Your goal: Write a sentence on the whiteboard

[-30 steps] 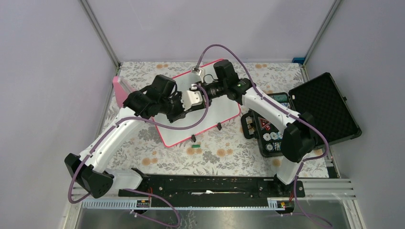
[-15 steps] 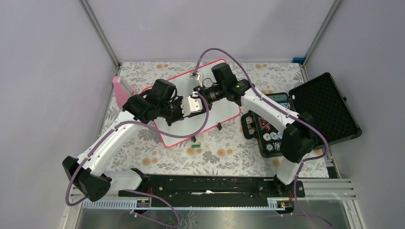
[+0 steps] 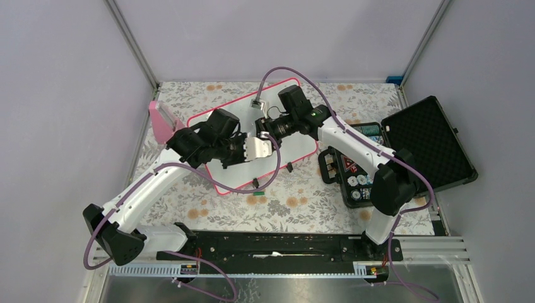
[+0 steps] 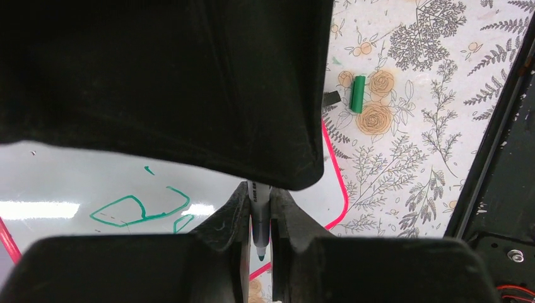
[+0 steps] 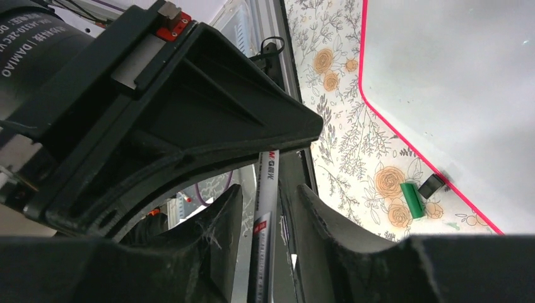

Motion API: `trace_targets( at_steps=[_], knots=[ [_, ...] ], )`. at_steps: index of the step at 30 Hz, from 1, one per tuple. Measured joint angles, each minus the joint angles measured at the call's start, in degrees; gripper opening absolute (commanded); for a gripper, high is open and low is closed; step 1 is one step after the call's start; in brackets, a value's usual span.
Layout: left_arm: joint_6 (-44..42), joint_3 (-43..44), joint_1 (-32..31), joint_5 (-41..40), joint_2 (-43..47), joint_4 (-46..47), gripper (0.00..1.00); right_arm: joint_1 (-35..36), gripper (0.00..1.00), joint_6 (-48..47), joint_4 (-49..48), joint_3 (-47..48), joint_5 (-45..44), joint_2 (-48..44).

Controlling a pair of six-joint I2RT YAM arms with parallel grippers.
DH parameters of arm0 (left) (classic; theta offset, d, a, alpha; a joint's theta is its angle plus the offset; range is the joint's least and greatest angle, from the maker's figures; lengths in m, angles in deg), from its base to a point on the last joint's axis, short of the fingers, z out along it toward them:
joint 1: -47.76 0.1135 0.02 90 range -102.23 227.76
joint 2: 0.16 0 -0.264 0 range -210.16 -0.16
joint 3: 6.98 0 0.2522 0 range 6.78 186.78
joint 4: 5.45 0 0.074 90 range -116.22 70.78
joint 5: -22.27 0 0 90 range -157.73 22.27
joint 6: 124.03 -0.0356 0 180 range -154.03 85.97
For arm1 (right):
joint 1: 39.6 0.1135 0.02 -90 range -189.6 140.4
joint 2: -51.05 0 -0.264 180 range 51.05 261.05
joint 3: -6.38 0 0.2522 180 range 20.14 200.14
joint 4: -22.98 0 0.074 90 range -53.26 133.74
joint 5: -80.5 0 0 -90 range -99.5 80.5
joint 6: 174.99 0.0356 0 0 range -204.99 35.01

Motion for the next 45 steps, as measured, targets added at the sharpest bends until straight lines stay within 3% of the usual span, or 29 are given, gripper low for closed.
trace_targets(
  at_steps=[7,11,15,17,21,26,30,39,45],
  knots=[
    [-0.2,0.0,-0.8,-1.1,-0.3,-0.2,0.0,0.8,0.28,-0.1,0.0,0.8,-0.1,0.0],
    [0.1,0.0,-0.8,-1.5,-0.5,-0.3,0.0,0.8,0.25,-0.2,0.0,0.8,-0.9,0.0],
    [0.7,0.0,-0.8,-2.1,-0.5,-0.3,0.0,0.8,0.1,-0.5,0.2,0.8,-1.7,0.0],
    [1.0,0.0,-0.9,-2.3,-0.5,-0.3,0.08,0.8,0.0,-0.6,0.3,0.8,-2.1,0.0],
    [1.9,0.0,-0.9,-2.4,-0.5,-0.2,0.43,0.8,0.0,-0.8,0.4,0.8,-2.1,0.0],
    [4.8,0.1,0.9,-1.2,-0.2,0.2,0.63,0.9,0.0,-1.7,0.8,0.8,-2.1,0.0],
    [8.6,0.1,10.3,6.3,2.0,0.9,0.71,0.2,0.0,-3.9,1.7,0.7,-2.3,-0.2],
    [25.9,-5.2,38.4,28.7,11.0,12.3,0.73,-3.5,0.0,-16.6,9.7,4.2,-6.8,-1.4],
    [29.8,-8.7,41.0,37.0,11.2,16.1,0.73,-3.5,0.0,-21.9,14.1,7.0,-7.1,-1.4]
  ],
)
